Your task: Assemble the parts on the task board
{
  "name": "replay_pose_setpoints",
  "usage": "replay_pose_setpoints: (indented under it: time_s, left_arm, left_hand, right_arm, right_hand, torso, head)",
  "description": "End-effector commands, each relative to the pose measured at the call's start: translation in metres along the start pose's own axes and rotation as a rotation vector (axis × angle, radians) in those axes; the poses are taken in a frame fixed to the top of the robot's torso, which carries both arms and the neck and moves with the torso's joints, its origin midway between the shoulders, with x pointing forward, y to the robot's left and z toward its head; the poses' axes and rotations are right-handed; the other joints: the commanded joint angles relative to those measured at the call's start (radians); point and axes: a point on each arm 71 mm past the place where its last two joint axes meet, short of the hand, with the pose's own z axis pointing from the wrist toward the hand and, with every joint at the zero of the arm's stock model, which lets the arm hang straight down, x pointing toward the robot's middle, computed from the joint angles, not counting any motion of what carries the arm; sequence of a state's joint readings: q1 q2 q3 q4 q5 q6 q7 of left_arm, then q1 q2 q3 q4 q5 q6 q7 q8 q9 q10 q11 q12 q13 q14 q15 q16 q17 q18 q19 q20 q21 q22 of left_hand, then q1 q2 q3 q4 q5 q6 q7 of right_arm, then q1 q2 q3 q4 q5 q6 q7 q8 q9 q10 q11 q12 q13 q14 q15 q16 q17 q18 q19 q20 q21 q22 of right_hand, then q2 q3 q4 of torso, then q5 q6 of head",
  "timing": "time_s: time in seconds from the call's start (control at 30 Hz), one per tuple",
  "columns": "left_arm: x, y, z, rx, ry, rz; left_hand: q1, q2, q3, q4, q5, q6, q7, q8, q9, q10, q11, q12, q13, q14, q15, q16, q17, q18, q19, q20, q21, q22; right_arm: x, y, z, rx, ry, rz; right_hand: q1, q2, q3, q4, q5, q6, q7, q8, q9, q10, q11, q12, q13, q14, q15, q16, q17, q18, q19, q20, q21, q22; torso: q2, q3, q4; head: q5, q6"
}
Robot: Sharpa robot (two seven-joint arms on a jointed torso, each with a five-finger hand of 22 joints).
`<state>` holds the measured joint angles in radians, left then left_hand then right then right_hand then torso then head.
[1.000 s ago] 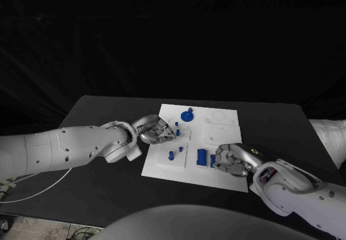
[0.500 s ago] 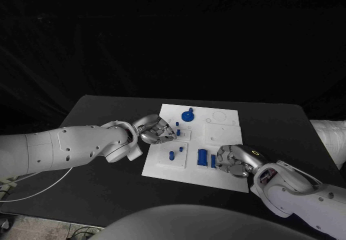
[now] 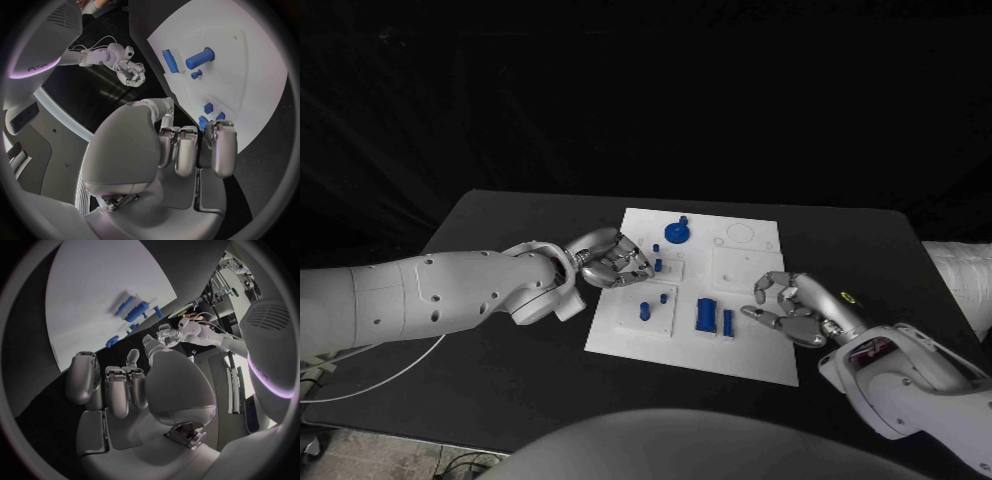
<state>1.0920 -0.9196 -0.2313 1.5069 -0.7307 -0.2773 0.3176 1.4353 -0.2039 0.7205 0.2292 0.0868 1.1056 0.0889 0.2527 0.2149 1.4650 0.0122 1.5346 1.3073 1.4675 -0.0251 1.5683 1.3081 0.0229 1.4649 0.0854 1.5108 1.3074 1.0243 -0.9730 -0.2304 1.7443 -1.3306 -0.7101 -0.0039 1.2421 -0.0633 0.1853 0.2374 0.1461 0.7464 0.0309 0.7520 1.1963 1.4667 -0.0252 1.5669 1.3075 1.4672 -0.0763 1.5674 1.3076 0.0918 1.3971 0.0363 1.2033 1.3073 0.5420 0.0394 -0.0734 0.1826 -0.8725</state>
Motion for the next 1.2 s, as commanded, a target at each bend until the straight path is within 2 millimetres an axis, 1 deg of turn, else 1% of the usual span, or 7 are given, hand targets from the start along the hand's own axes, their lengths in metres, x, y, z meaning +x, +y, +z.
replay_pose_setpoints:
  time_s: [0.03,0.27,0.5,0.63,0.83,1.13,1.2]
  left_arm:
    - [-0.003,-0.01,-0.003,0.107,-0.059,-0.012]
    - [-0.025,-0.04,-0.011,0.248,-0.185,-0.016]
    - [-0.037,-0.053,-0.011,0.283,-0.245,-0.109]
    - [-0.037,-0.054,-0.005,0.279,-0.245,-0.21]
    - [-0.028,-0.052,0.006,0.258,-0.214,-0.293]
    - [-0.019,-0.054,0.015,0.27,-0.197,-0.329]
    - [-0.02,-0.052,0.014,0.245,-0.207,-0.28]
  left_hand:
    - [-0.016,0.0,-0.002,0.016,-0.008,-0.008,-0.003,0.005,0.002,0.047,0.002,-0.027,0.194,0.103,0.001,0.003,0.263,0.004,0.004,0.002,-0.012,0.228]
    - [-0.108,-0.02,0.003,0.056,-0.027,-0.003,-0.012,0.016,0.005,-0.088,0.001,-0.174,0.056,-0.02,0.005,-0.063,0.163,0.051,-0.218,0.01,-0.181,0.154]
    - [-0.327,-0.055,-0.048,0.062,-0.032,-0.13,0.042,-0.043,-0.021,-0.747,0.082,-0.94,-0.537,-0.927,0.107,-0.788,-0.445,0.094,-0.99,0.048,-0.84,-0.12]
    - [-0.348,-0.09,-0.52,0.085,-0.03,-0.3,-0.017,-0.143,-0.066,-1.134,0.019,-1.234,-0.731,-1.336,0.106,-1.24,-0.81,0.034,-1.324,0.096,-1.144,-0.323]
    - [-0.383,-0.046,-0.954,0.075,0.011,-0.875,-0.233,-0.227,-0.181,-1.44,-0.086,-1.475,-1.117,-1.469,0.085,-1.565,-1.302,0.036,-1.473,0.211,-1.454,-1.059]
    - [-0.405,-0.062,-0.968,0.075,-0.012,-0.89,-0.235,-0.224,-0.185,-1.444,-0.196,-1.487,-1.162,-1.467,0.038,-1.568,-1.308,0.055,-1.47,0.2,-1.492,-1.175]
    - [-0.772,0.021,-0.87,-0.043,-0.087,-0.974,-0.178,-0.253,-0.215,-1.465,-0.124,-1.535,-1.219,-1.467,0.025,-1.568,-1.308,-0.023,-1.465,0.094,-1.511,-1.226]
  right_arm:
    - [-0.027,0.01,0.001,-0.093,-0.157,0.148]
    - [-0.083,0.02,0.018,-0.136,-0.25,0.429]
    - [-0.094,0.022,0.033,-0.133,-0.165,0.673]
    - [-0.089,0.02,0.038,-0.126,-0.082,0.804]
    - [-0.083,0.015,0.039,-0.126,-0.062,0.876]
    - [-0.082,0.009,0.036,-0.126,-0.061,0.893]
    - [-0.083,0.007,0.037,-0.087,-0.082,0.844]
  right_hand:
    - [0.012,0.011,0.004,0.042,-0.005,0.029,0.0,-0.035,-0.061,0.104,-0.006,0.004,0.263,0.091,-0.001,-0.015,0.245,0.003,-0.065,0.004,-0.096,0.133]
    - [-0.106,0.055,-0.039,0.041,0.133,0.012,0.093,-0.207,-0.296,-0.639,0.1,-0.674,-0.175,-0.598,0.124,-0.655,-0.267,0.045,-0.59,0.078,-0.73,-0.035]
    - [-0.231,0.116,-0.23,0.052,0.004,-0.142,0.077,-0.48,-0.598,-1.062,0.244,-1.199,-0.624,-1.028,0.3,-1.268,-0.739,-0.004,-0.912,0.216,-1.151,-0.407]
    - [-0.238,0.139,-0.297,0.054,-0.035,-0.381,-0.091,-0.654,-0.836,-1.417,0.1,-1.472,-1.05,-1.458,0.252,-1.56,-1.262,-0.029,-1.399,0.246,-1.191,-1.253]
    - [-0.167,0.182,-0.386,0.056,-0.009,-0.536,-0.193,-0.721,-1.062,-1.467,-0.048,-1.561,-1.293,-1.467,0.18,-1.567,-1.308,0.011,-1.397,0.246,-1.203,-1.307]
    - [-0.133,0.213,-0.448,0.053,-0.005,-0.547,-0.198,-0.724,-1.136,-1.467,-0.052,-1.567,-1.308,-1.467,0.174,-1.567,-1.308,0.047,-1.397,0.242,-1.203,-1.307]
    - [-0.527,0.17,-0.346,-0.055,-0.061,-0.625,-0.136,-0.752,-1.196,-1.467,0.025,-1.567,-1.308,-1.467,0.076,-1.567,-1.308,-0.011,-1.397,0.14,-1.203,-1.307]
  torso:
    - [-0.004,-0.0003,-0.001]
    - [-0.016,-0.001,-0.0082]
    - [-0.022,-0.0003,-0.0169]
    - [-0.018,0.0005,-0.0182]
    - [-0.015,0.003,-0.0172]
    - [-0.02,0.0017,-0.016]
    - [-0.018,0.0021,-0.0155]
  head:
    - [-0.007,0.0]
    - [-0.018,0.0]
    - [-0.023,0.0]
    - [-0.037,0.0]
    - [-0.05,0.0]
    - [-0.051,0.0]
    - [-0.053,0.001]
